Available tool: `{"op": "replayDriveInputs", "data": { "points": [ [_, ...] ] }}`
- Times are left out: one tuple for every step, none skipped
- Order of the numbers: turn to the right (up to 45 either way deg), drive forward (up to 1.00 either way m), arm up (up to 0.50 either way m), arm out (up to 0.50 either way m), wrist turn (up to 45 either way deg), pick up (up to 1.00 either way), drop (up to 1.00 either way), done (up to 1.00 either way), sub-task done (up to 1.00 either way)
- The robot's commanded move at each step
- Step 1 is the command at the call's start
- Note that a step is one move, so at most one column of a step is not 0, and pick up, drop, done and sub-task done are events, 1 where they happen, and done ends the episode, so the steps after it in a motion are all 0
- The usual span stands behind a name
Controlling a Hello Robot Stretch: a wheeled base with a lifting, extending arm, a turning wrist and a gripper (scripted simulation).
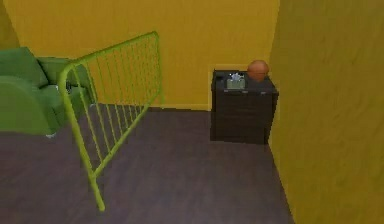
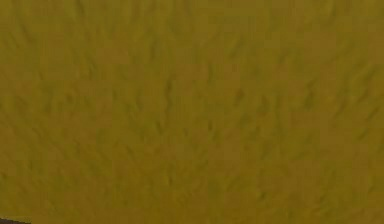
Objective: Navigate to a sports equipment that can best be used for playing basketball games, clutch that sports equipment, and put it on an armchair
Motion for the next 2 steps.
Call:
{"op": "replayDriveInputs", "data": {
  "points": [
    [6.0,0.00,0.00,0.00,0.0,0.00,0.00,0.00,0.00],
    [0.0,1.00,0.00,0.00,0.0,0.00,0.00,0.00,0.00]
  ]
}}
